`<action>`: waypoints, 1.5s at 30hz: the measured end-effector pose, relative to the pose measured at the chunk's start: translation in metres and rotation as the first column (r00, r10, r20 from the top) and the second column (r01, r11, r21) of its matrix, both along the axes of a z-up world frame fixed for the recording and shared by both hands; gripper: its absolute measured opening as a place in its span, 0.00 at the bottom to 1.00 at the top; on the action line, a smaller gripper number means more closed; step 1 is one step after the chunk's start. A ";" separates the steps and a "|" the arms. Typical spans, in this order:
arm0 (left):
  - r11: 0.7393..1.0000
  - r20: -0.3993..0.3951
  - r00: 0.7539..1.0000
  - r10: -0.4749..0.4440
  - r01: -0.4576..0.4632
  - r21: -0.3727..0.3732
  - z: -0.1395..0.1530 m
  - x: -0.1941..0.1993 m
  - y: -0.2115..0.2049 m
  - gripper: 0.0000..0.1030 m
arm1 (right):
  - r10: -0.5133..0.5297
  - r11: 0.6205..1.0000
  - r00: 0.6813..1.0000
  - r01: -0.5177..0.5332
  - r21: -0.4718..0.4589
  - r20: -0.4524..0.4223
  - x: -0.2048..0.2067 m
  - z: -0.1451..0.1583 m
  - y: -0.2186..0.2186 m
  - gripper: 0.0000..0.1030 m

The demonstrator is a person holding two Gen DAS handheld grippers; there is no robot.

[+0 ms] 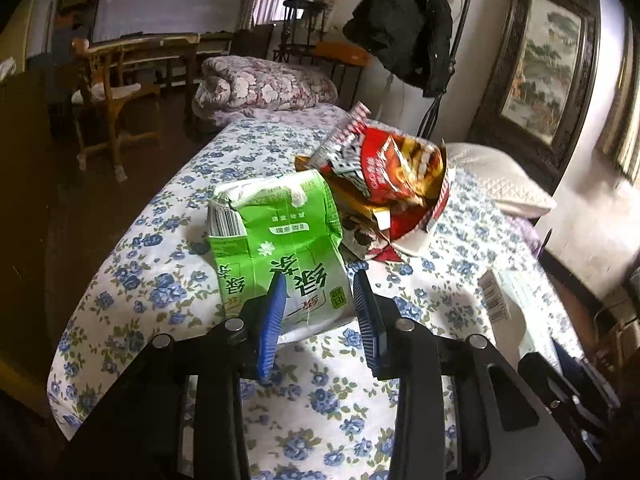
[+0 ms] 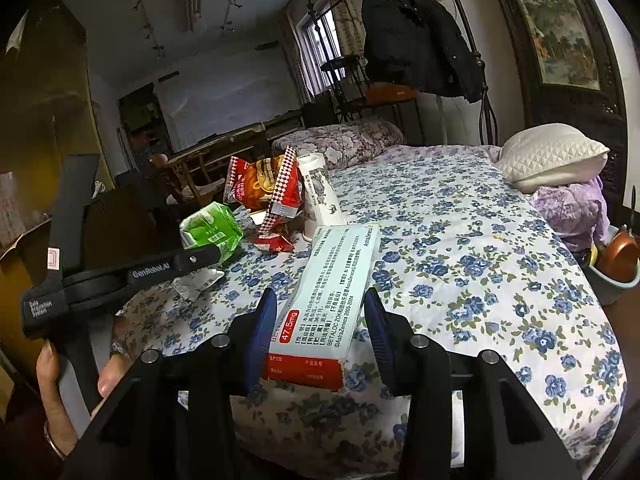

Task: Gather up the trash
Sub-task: 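Lift and carry the box and green carton in both tools toward the wastebasket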

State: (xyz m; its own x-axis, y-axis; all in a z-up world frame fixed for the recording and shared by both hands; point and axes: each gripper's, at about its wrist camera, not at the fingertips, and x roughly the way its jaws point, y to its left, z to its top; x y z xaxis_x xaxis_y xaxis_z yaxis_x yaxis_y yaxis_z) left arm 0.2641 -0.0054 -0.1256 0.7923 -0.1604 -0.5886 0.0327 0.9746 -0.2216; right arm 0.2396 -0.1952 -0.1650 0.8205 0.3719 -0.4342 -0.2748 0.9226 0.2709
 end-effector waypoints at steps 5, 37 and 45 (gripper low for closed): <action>0.996 0.059 0.994 0.088 -0.088 0.004 0.010 -0.010 0.014 0.73 | 0.000 1.000 1.000 0.000 0.006 -0.011 0.002 -0.001 -0.001 0.44; 0.964 -0.140 0.957 -0.254 0.238 -0.121 -0.014 0.033 -0.019 0.41 | 0.011 0.995 0.999 -0.008 0.096 -0.034 0.003 -0.002 -0.016 0.44; 0.955 -0.065 0.958 -0.281 0.272 -0.118 0.000 0.015 -0.030 0.18 | -0.002 0.996 1.000 0.002 0.084 -0.002 -0.013 0.012 -0.016 0.43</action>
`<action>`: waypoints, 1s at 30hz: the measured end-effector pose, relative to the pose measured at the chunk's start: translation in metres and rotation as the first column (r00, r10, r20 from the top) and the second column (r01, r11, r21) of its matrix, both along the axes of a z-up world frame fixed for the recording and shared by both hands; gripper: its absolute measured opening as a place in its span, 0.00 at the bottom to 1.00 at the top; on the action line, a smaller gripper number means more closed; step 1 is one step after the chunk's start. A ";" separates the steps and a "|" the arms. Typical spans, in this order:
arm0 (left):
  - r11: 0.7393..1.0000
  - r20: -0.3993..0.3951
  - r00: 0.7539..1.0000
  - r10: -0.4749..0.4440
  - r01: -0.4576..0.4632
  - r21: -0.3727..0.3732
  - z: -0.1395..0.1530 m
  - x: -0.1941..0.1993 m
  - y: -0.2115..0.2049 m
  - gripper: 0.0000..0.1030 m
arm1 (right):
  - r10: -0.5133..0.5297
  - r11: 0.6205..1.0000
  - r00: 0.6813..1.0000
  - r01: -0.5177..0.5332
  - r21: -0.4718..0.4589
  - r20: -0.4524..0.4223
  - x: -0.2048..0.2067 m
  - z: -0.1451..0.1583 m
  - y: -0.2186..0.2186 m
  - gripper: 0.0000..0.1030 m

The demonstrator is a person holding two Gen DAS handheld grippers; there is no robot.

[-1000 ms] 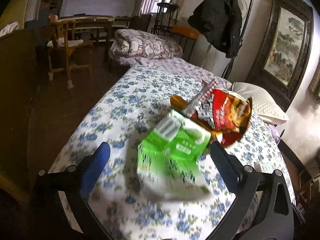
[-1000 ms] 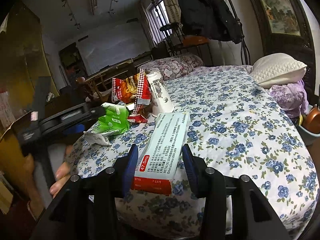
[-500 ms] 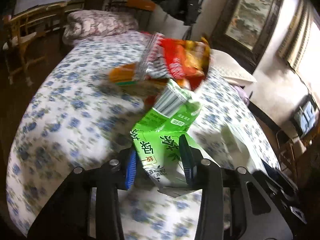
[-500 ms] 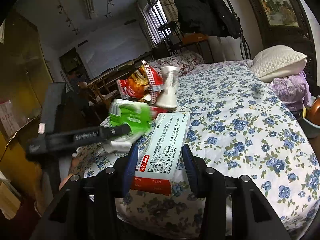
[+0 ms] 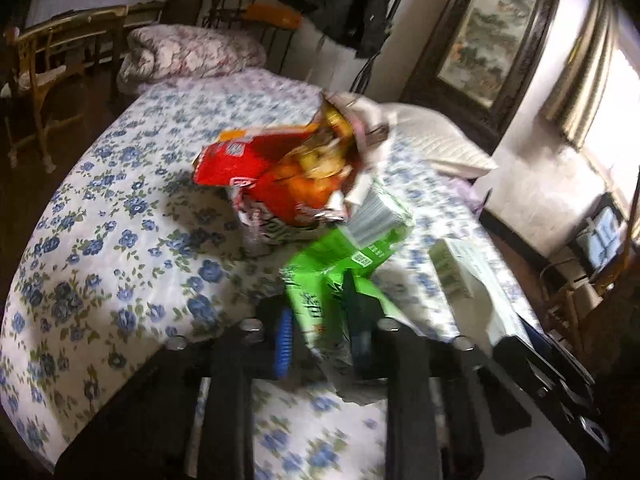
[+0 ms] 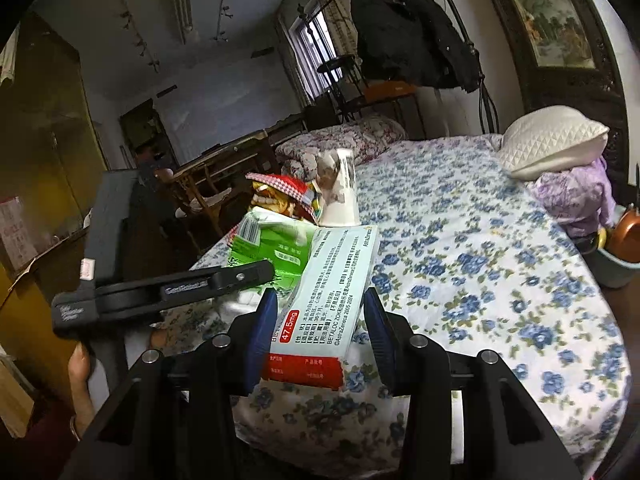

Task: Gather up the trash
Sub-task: 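Lift and carry the box and green carton in both tools toward the wastebasket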

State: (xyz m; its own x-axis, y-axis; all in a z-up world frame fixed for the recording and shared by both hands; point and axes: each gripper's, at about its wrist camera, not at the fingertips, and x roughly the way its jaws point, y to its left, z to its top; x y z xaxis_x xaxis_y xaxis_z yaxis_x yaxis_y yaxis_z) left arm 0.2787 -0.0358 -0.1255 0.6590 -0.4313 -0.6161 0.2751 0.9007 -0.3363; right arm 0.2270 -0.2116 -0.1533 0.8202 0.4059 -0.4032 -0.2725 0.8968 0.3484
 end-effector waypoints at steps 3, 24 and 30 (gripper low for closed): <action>1.000 0.013 1.000 0.012 -0.012 -0.014 0.003 -0.016 0.003 0.17 | -0.004 1.000 1.000 0.004 -0.023 0.012 -0.008 0.010 -0.004 0.43; 1.000 -0.034 0.999 0.019 -0.019 0.007 -0.001 -0.041 -0.016 0.23 | -0.047 0.998 0.997 0.049 0.032 -0.058 -0.028 0.060 -0.070 0.42; 0.999 -0.035 0.999 0.002 -0.004 -0.044 0.001 -0.039 -0.018 0.15 | -0.184 0.982 0.978 0.179 -0.060 -0.095 -0.089 0.036 -0.132 0.42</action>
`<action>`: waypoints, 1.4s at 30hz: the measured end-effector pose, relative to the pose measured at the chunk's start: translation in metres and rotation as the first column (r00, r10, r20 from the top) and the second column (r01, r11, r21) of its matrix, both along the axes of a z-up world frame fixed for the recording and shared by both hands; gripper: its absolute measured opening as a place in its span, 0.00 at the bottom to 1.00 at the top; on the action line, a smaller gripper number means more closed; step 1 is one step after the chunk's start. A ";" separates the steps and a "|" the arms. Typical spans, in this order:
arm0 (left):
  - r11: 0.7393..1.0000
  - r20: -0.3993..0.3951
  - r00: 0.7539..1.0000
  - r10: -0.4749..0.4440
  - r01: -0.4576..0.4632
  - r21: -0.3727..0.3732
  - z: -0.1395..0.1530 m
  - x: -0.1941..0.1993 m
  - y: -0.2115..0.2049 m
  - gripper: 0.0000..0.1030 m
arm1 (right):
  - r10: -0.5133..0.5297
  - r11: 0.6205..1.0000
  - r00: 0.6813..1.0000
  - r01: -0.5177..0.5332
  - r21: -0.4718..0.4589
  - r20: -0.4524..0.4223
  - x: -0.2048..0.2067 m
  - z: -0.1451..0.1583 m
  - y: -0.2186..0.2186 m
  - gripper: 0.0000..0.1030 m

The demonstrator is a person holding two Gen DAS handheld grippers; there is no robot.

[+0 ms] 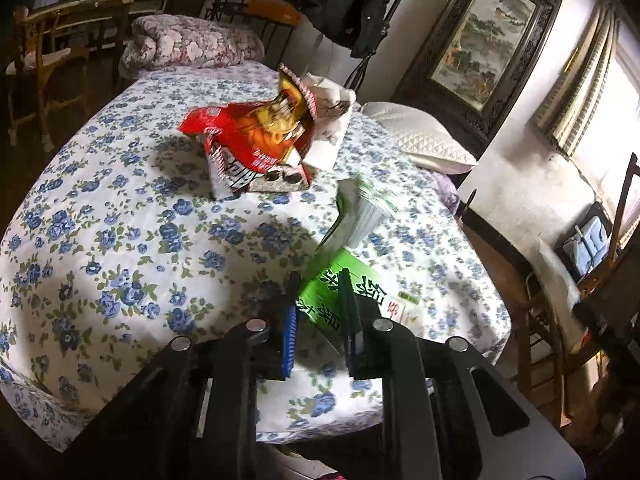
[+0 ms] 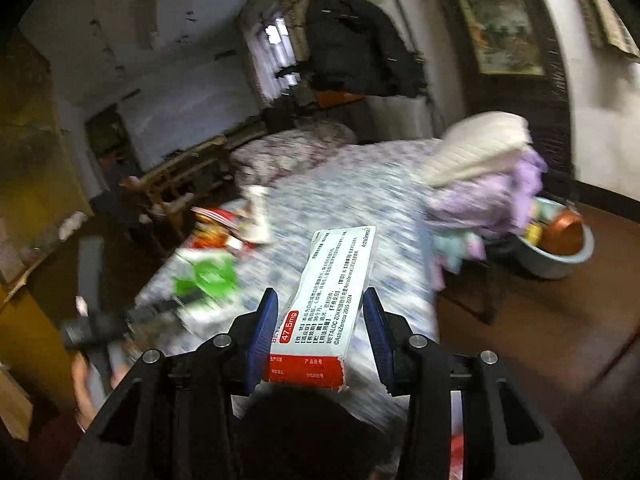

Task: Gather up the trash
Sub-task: 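Lift and carry the box and green carton in both tools toward the wastebasket, then open the right tool dropping the box into the basket while the left tool drops the carton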

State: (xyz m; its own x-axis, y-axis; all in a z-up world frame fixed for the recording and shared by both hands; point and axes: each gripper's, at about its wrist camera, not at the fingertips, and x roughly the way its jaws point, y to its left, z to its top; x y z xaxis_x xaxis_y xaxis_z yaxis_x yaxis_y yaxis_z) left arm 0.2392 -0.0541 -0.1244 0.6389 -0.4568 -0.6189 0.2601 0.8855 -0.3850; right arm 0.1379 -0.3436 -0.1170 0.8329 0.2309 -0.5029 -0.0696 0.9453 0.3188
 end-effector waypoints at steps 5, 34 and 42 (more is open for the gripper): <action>0.997 0.009 0.998 -0.062 0.062 -0.050 0.019 -0.006 -0.018 0.13 | -0.109 0.993 0.987 0.113 0.030 -0.114 -0.039 -0.032 -0.054 0.42; 0.703 -0.285 0.737 -0.612 0.673 0.229 -0.063 -0.096 -0.330 0.14 | -0.393 0.912 0.846 0.408 -0.036 -0.360 -0.096 -0.182 -0.179 0.58; 0.668 -0.335 0.721 -0.607 0.691 0.277 -0.084 -0.100 -0.355 0.33 | -0.405 0.898 0.840 0.440 0.015 -0.361 -0.109 -0.187 -0.199 0.58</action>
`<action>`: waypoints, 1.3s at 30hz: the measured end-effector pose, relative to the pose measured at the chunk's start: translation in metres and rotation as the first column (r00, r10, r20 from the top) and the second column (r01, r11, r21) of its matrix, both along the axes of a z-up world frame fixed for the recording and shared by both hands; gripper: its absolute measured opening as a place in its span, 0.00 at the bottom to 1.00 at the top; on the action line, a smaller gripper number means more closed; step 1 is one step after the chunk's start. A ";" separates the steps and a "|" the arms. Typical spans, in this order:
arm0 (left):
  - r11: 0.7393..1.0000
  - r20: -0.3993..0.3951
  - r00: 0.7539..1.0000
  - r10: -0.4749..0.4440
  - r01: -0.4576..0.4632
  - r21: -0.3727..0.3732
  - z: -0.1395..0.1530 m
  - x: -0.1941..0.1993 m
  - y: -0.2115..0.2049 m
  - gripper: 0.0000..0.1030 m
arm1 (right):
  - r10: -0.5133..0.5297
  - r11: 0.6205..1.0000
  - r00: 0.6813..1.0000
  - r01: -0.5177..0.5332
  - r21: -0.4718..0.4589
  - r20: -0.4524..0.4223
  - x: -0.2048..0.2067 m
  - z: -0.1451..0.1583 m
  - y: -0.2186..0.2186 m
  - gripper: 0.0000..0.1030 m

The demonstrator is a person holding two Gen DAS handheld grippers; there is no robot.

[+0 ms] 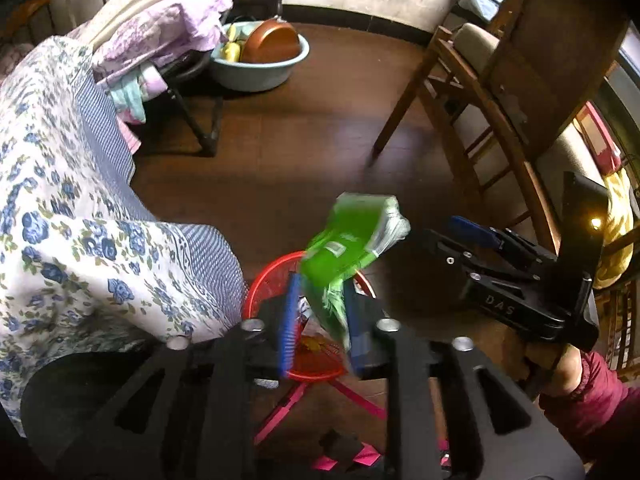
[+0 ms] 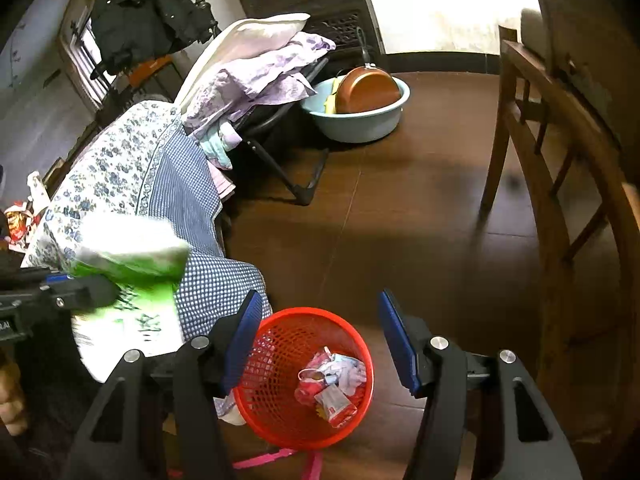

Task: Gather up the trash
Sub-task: 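Open the right tool dropping the box into the basket while the left tool drops the carton, then move both open tools back toward the bed, then grasp the red chip bag with the left tool and lift it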

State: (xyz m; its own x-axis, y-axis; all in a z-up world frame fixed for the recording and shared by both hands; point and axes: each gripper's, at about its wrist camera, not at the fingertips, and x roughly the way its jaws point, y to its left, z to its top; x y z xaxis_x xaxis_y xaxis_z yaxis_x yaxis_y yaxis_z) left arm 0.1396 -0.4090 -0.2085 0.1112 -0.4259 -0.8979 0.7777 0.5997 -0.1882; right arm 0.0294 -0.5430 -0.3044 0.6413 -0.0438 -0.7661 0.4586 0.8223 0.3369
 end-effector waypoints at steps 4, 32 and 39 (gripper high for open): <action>0.999 -0.041 0.998 0.042 -0.043 -0.032 0.002 0.010 0.010 0.45 | 0.004 1.000 1.000 -0.004 0.026 0.003 0.003 -0.001 0.004 0.58; 0.917 0.118 0.938 0.325 -0.282 -0.282 0.095 0.018 0.142 0.70 | 0.277 0.958 0.942 -0.255 -0.134 0.190 0.054 0.146 0.120 0.70; 0.869 0.166 0.884 0.437 -0.367 -0.331 0.108 0.049 0.195 0.75 | 0.339 0.937 0.919 -0.311 -0.160 0.203 0.094 0.169 0.169 0.74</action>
